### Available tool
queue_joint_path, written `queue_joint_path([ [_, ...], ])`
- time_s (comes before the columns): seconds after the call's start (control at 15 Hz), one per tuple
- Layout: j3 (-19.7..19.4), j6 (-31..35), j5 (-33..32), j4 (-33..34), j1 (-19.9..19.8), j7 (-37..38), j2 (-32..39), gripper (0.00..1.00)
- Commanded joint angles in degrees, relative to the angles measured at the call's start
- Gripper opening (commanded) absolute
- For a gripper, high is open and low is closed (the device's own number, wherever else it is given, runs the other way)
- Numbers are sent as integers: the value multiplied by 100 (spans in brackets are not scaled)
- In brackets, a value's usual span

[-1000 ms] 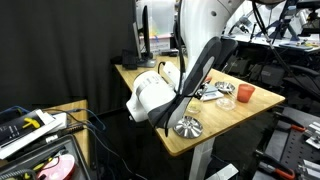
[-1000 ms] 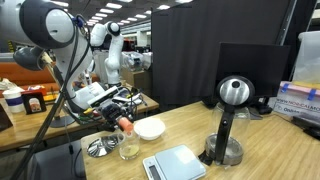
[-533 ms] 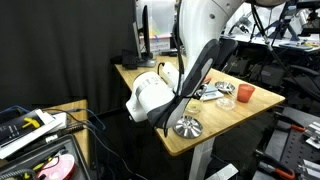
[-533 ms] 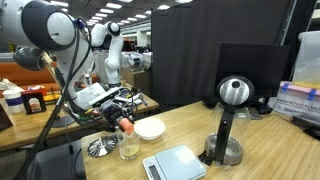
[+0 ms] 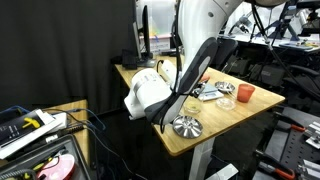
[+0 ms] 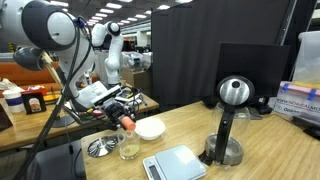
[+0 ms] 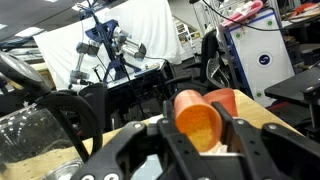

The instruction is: Pick the small orange cup and pour its contents into the glass cup

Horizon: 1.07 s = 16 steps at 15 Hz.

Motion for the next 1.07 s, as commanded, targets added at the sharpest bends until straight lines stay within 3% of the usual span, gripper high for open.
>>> queue_joint_path([
  [0.0,80,74,254,188,-202,33,-5,16],
  [0.53,82,1140,1435,227,-687,623,-390,16],
  [1.0,-122,2636,2598,-589,-1058,1401,-1455,16],
])
